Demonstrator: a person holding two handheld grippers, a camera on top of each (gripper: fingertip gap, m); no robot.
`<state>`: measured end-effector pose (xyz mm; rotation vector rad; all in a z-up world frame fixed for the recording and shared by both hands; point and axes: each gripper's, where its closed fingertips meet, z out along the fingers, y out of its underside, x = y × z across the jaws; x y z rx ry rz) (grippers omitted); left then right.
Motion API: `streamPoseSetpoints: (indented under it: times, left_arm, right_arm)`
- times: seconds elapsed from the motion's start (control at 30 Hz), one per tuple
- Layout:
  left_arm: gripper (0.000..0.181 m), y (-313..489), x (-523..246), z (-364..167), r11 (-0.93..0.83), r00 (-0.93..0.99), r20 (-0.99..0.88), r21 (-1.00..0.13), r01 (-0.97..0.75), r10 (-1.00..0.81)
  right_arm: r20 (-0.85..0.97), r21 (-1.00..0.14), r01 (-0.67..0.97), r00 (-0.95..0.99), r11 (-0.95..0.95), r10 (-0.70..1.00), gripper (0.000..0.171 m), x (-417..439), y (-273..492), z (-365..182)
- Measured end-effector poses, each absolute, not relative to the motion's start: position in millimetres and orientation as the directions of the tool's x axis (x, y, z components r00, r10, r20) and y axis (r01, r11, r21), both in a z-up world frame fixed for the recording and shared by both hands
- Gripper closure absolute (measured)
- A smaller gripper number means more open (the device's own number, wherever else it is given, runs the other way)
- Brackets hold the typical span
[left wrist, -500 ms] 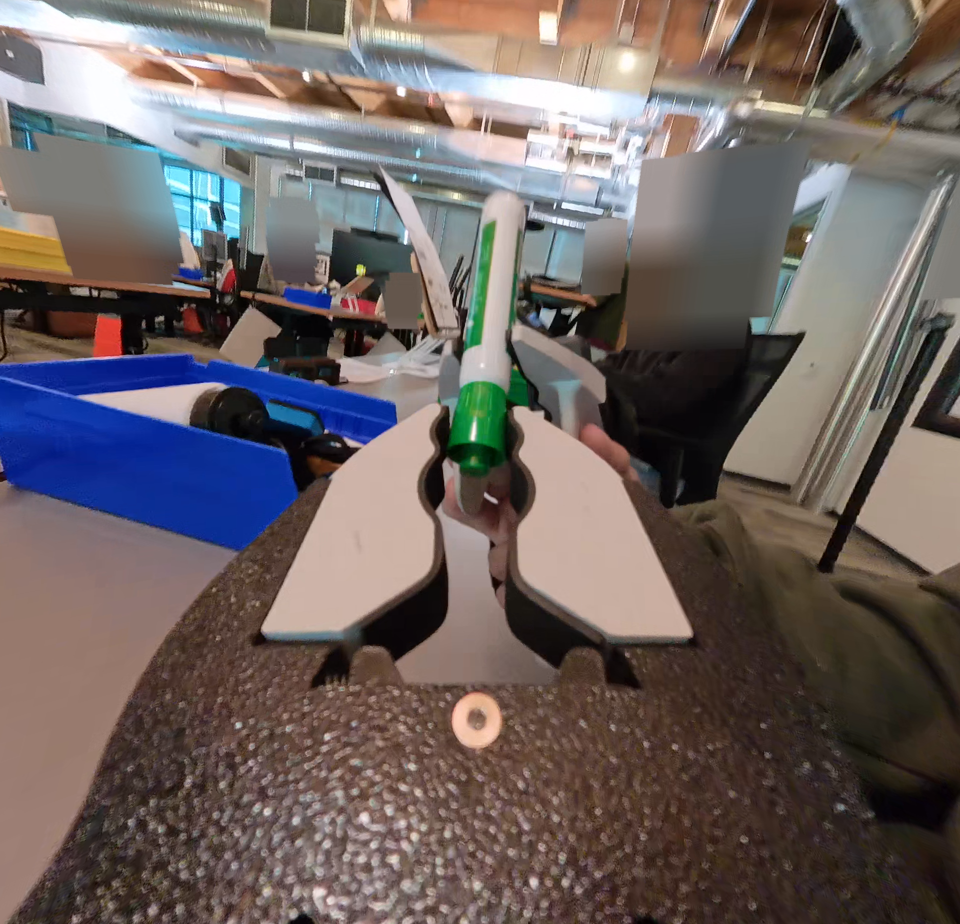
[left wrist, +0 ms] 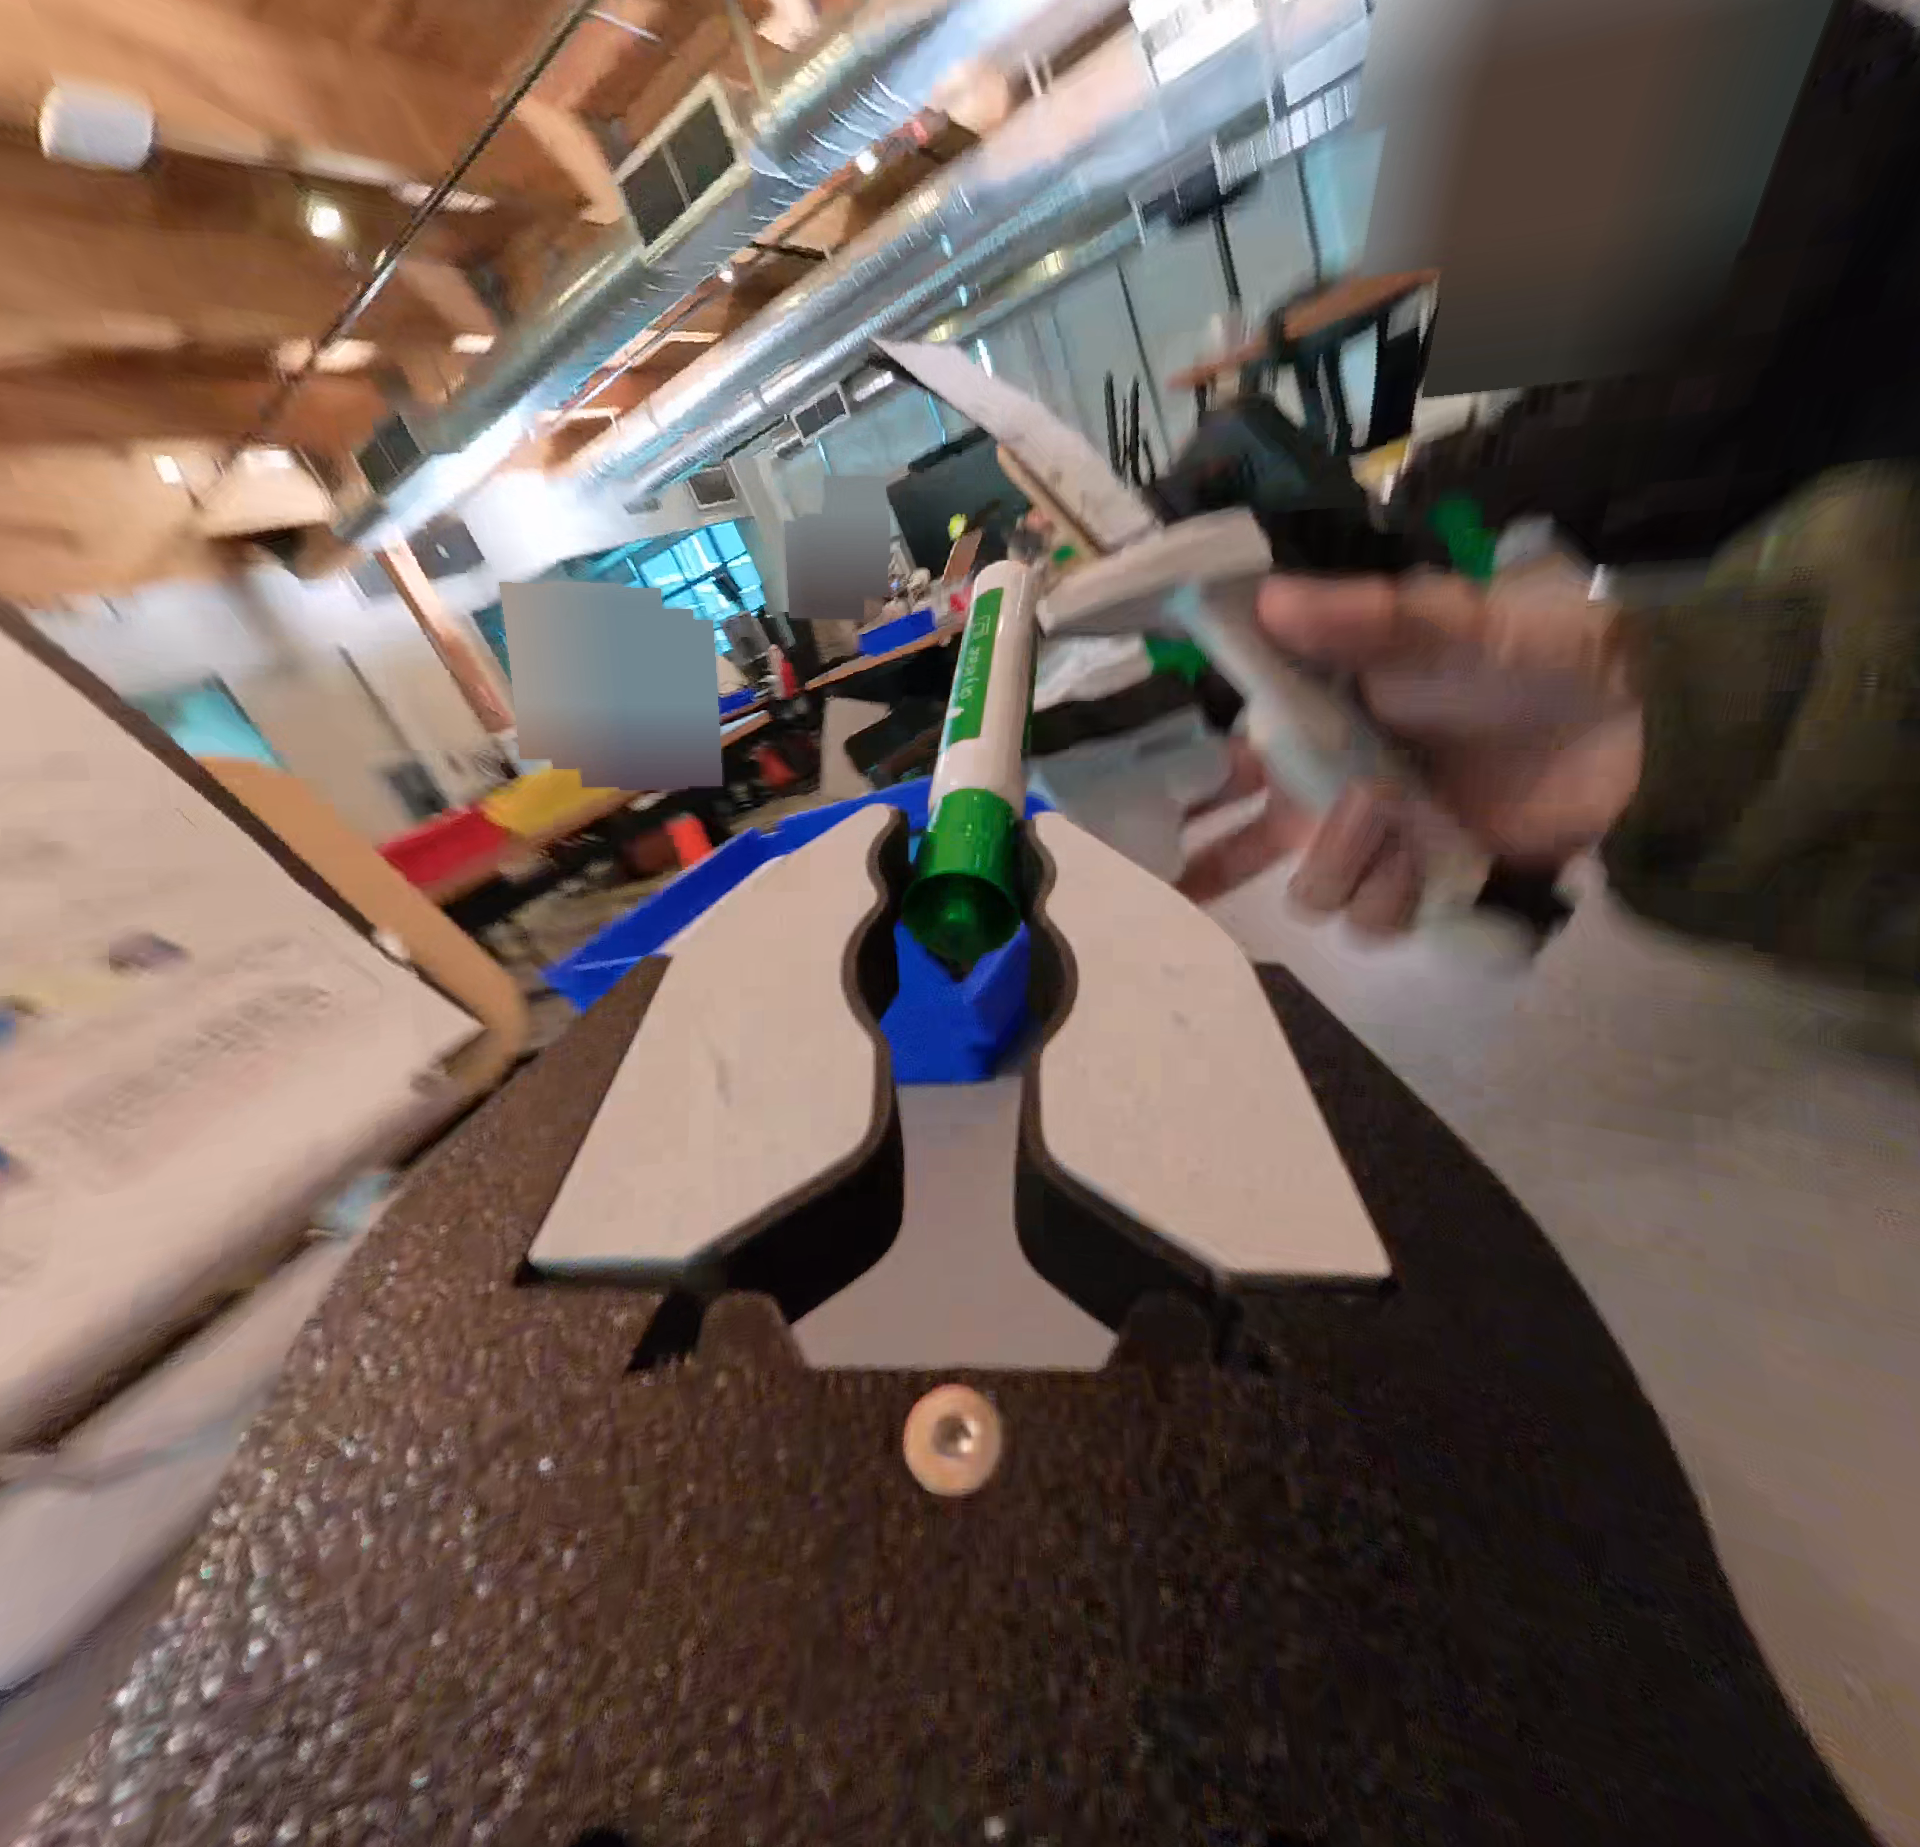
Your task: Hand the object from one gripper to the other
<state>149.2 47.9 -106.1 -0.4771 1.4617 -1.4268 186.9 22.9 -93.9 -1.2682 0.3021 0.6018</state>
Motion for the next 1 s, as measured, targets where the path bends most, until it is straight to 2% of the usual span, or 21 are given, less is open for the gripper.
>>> streamPoseSetpoints:
  times: [0.1, 0.2, 0.3, 0.33, 0.4, 0.5, 0.7, 0.8, 0.9, 1.0]
  left_arm:
    - [0.162, 50, 145, -117, 0.493, -0.335, -0.623, -0.774, 0.397, -0.707]
    - [0.162, 41, 135, -120, 0.557, -0.341, -0.709, -0.699, 0.449, -0.617]
    - [0.162, 34, 133, -128, 0.610, -0.369, -0.755, -0.656, 0.445, -0.542]
    - [0.162, 32, 132, -129, 0.622, -0.370, -0.765, -0.644, 0.446, -0.527]
    - [0.162, 28, 133, -129, 0.629, -0.372, -0.773, -0.634, 0.450, -0.514]
    - [0.162, 26, 133, -132, 0.623, -0.388, -0.768, -0.641, 0.448, -0.510]
    - [0.161, 31, 136, -133, 0.619, -0.391, -0.747, -0.665, 0.417, -0.538]
    - [0.157, 34, 136, -126, 0.439, -0.477, -0.566, -0.824, 0.358, -0.672]
    - [0.137, 39, 138, -113, 0.034, -0.637, -0.160, -0.978, 0.206, -0.754]
    - [0.120, 44, 143, -109, -0.330, -0.735, 0.262, -0.942, -0.055, -0.625]
  right_arm:
    - [-0.621, -0.767, -0.640, 0.721, -0.048, 0.308, 0.121, 178, 4, -112]
    - [-0.680, -0.720, -0.679, 0.651, -0.142, 0.337, 0.124, 175, -11, -125]
    - [-0.718, -0.655, -0.741, 0.550, -0.146, 0.428, 0.142, 174, -17, -119]
    - [-0.720, -0.657, -0.736, 0.547, -0.166, 0.427, 0.142, 171, -16, -122]
    - [-0.709, -0.675, -0.710, 0.548, -0.201, 0.443, 0.140, 163, -14, -126]
    - [-0.716, -0.667, -0.717, 0.542, -0.203, 0.440, 0.151, 162, -9, -127]
    - [-0.674, -0.712, -0.679, 0.591, -0.176, 0.443, 0.151, 164, -6, -126]
    - [-0.539, -0.816, -0.574, 0.711, -0.069, 0.452, 0.151, 165, -4, -115]
    - [-0.362, -0.909, -0.414, 0.832, 0.037, 0.420, 0.151, 165, -7, -106]
    - [-0.140, -0.944, -0.241, 0.911, 0.226, 0.388, 0.151, 162, -15, -85]
